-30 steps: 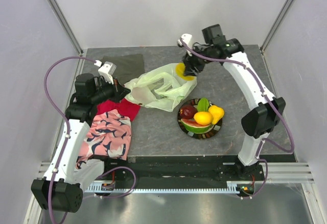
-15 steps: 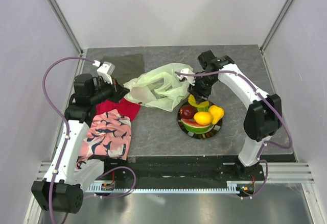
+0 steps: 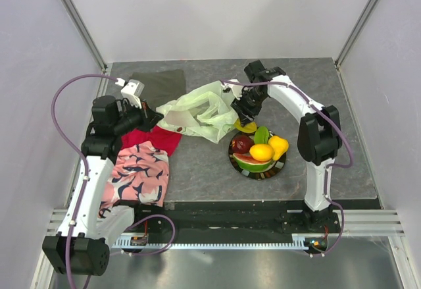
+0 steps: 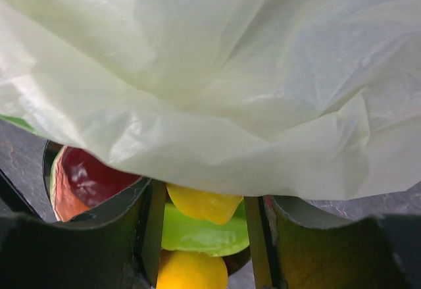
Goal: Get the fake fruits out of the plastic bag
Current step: Place the fake fruit on the plate.
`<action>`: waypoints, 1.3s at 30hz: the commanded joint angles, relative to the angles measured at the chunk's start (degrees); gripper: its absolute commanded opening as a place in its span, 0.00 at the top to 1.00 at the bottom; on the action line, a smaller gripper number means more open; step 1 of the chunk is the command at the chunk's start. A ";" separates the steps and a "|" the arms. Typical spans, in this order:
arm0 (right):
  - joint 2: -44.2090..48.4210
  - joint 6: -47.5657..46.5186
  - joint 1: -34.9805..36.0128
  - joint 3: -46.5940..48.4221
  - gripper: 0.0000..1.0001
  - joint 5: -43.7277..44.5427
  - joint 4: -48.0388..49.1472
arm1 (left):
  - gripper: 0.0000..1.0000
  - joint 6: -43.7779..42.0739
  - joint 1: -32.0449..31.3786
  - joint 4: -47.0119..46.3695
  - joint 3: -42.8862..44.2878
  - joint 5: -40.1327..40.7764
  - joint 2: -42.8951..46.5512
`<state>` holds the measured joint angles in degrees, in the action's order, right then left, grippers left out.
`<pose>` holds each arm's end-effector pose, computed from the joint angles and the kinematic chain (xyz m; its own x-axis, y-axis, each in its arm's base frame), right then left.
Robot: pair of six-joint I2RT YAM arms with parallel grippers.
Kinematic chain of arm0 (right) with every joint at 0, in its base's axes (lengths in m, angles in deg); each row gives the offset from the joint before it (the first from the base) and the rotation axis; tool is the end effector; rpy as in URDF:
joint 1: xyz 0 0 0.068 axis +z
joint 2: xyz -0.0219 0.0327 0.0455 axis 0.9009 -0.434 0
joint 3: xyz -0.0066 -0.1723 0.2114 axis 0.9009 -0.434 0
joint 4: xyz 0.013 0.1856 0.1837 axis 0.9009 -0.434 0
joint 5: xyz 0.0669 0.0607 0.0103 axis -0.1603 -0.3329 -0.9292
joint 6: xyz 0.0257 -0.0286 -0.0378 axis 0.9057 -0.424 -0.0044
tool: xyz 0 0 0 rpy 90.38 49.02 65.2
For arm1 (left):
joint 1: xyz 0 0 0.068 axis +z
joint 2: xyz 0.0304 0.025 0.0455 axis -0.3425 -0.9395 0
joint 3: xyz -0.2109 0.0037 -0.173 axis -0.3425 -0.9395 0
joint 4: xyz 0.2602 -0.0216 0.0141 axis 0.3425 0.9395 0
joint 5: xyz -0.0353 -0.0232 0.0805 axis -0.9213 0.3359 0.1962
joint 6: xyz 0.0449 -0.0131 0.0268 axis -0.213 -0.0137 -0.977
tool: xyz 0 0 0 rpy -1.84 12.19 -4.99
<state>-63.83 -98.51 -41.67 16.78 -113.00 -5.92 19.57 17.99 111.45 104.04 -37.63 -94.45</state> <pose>0.3826 0.1748 0.2445 -0.4579 -0.7717 -0.4414 -0.8863 0.4350 0.1591 0.2037 -0.0264 0.3407 -0.4361 -0.0552 -0.8982 0.4915 0.8215 -0.2892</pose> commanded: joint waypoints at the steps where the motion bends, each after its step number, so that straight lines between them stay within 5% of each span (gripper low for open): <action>1: -2.23 5.88 -0.20 1.72 0.67 -1.19 1.07 | 0.98 0.54 0.55 -1.45 0.73 -0.69 0.08; 39: 1.98 11.16 -0.90 -6.98 0.63 -1.28 -0.68 | 0.98 1.68 0.55 -4.00 0.99 -1.39 -2.74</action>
<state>-61.88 -88.31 -42.59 9.74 -114.40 -5.81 19.66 18.36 109.96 104.06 -38.07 -97.69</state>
